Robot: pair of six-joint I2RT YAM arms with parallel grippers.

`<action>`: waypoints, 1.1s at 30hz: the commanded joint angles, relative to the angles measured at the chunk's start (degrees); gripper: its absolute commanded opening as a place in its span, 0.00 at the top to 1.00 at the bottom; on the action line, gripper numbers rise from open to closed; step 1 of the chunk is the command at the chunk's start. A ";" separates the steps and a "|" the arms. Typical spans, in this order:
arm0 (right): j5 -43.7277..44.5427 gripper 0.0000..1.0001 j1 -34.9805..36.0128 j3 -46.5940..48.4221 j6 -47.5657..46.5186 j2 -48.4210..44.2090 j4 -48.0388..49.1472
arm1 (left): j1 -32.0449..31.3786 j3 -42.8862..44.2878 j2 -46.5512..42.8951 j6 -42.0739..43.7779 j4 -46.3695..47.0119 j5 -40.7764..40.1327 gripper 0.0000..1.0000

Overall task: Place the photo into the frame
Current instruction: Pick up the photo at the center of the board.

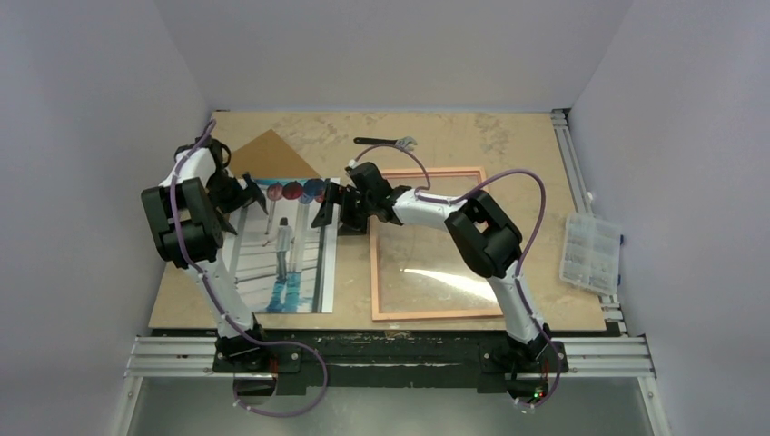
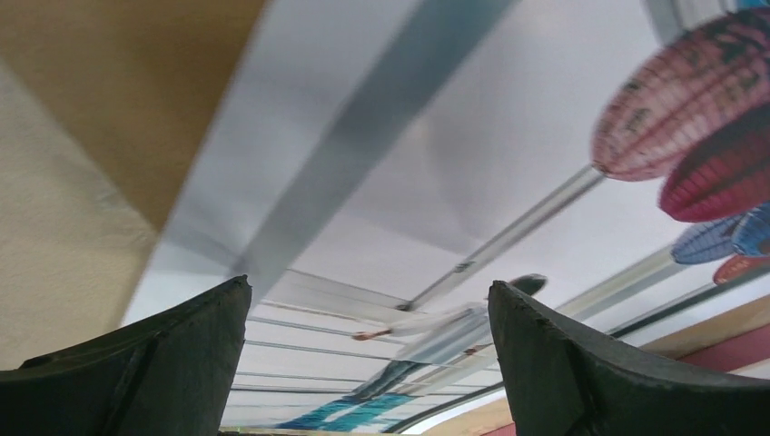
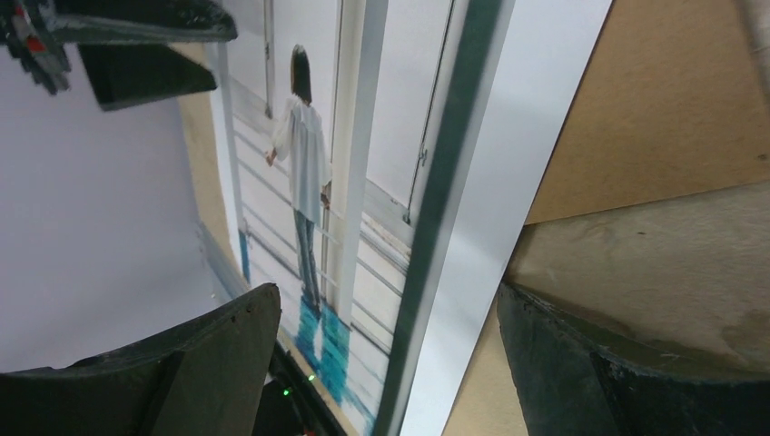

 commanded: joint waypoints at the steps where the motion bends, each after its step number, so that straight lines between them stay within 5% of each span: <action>1: -7.58 0.12 0.07 -4.55 5.84 -1.08 13.17 | -3.00 4.94 2.96 5.60 -5.56 3.93 0.00; 11: -12.79 0.16 -0.53 -10.91 18.58 -4.06 36.33 | -9.21 6.36 5.40 8.85 -8.88 8.51 0.00; 23: -9.12 0.26 -0.34 -6.44 18.82 2.61 33.35 | -12.17 7.76 6.26 9.05 -9.80 8.31 0.00; 31: -8.21 0.53 0.48 -2.16 16.96 6.93 28.58 | -12.24 6.87 5.64 9.00 -8.96 8.13 0.00; 33: -8.35 0.72 0.66 -1.90 16.88 7.47 28.71 | -12.28 6.58 5.39 9.00 -8.77 8.27 0.00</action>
